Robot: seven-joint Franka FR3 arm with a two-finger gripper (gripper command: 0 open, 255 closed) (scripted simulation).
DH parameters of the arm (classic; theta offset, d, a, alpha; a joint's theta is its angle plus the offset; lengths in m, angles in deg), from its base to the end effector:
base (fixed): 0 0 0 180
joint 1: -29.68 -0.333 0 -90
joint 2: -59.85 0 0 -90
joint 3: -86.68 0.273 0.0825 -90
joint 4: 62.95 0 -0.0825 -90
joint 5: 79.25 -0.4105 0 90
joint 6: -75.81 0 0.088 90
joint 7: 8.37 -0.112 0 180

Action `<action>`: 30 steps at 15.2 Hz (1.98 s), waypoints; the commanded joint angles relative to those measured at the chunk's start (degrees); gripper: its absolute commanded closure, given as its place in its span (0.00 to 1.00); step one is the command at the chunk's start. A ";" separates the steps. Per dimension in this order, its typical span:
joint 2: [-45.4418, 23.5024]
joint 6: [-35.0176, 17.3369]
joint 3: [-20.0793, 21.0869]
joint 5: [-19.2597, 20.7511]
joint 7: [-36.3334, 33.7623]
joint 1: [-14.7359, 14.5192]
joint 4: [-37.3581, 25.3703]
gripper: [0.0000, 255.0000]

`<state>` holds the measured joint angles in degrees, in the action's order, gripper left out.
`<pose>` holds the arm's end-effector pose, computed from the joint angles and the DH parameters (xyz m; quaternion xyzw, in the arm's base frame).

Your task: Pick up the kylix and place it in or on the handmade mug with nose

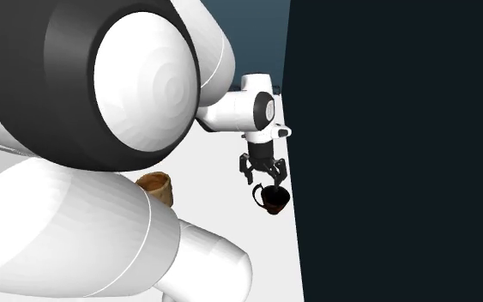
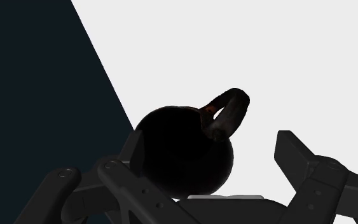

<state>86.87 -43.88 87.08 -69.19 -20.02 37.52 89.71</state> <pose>0.4029 -0.0624 0.3217 0.9887 -0.1187 -0.0490 0.0772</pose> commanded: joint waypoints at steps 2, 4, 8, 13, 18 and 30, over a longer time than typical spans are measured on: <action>-1.16 -2.75 -0.07 0.39 -0.39 0.18 1.58 0.00; -1.39 -3.28 -0.11 0.48 -0.43 0.24 1.88 0.00; -1.40 -3.28 -0.11 0.48 -0.43 0.24 1.87 0.00; -1.40 -3.27 -0.11 0.48 -0.43 0.24 1.86 1.00; -1.40 -3.27 -0.11 0.48 -0.42 0.24 1.86 1.00; 2.91 5.79 -0.06 -0.48 1.05 -0.12 -2.97 1.00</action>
<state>89.35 -39.04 86.93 -69.53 -19.01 37.49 87.24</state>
